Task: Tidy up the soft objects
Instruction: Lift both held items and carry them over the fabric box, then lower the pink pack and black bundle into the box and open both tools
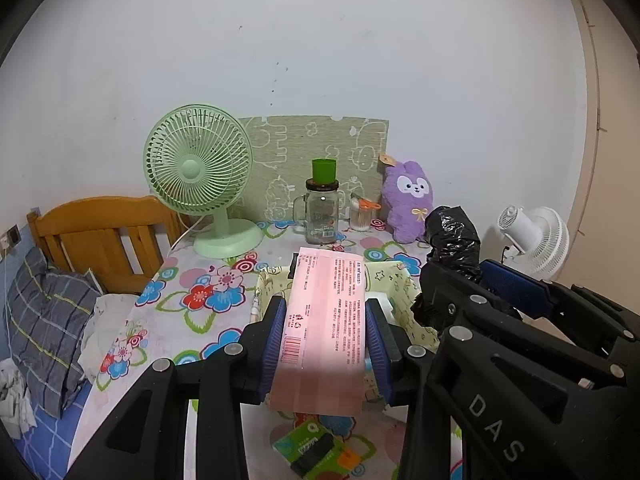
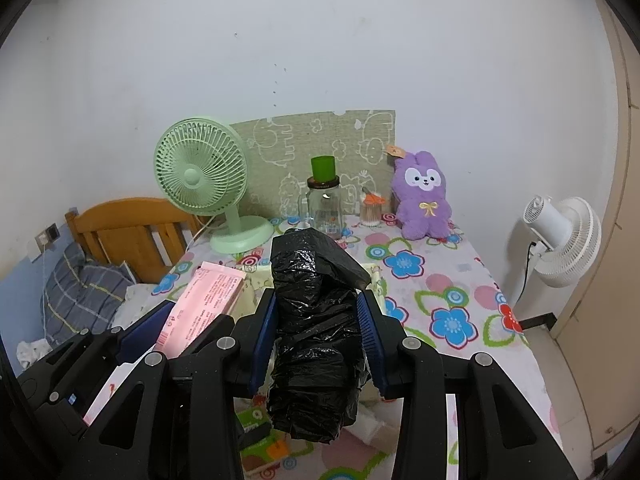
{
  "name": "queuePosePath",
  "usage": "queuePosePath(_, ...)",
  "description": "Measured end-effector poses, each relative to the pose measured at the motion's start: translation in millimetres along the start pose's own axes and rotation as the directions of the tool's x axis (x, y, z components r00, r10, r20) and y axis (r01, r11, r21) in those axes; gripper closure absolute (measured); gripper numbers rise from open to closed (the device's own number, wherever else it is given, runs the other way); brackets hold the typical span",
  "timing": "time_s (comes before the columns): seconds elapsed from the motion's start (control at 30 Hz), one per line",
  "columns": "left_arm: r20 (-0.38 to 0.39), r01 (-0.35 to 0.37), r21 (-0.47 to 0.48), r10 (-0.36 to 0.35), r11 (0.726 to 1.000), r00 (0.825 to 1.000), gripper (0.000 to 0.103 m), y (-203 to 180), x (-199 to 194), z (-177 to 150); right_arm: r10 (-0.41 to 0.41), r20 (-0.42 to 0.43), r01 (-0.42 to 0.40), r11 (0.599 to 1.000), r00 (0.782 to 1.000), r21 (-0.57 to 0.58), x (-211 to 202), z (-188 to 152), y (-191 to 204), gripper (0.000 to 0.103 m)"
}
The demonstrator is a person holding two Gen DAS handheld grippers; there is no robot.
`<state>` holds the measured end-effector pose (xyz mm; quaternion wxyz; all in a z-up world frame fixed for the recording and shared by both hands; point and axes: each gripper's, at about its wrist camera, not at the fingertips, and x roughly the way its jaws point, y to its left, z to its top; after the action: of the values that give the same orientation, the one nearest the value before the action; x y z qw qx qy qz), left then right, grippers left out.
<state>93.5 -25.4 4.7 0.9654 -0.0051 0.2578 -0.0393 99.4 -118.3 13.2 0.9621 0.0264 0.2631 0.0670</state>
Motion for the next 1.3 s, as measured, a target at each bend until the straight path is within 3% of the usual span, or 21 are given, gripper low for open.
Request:
queuePosePath(0.77, -0.057, -0.007, -0.012, 0.006, 1.0, 0.998, 0.063, 9, 76, 14, 0.0, -0.055, 0.0, 1.0, 0.998, -0.001, 85, 23, -7, 0.059)
queuePosePath(1.3, -0.151, 0.01, -0.032, -0.015, 0.999, 0.988, 0.06, 16, 121, 1, 0.022, -0.146, -0.022, 1.0, 0.989, 0.007, 135, 13, -9, 0.059)
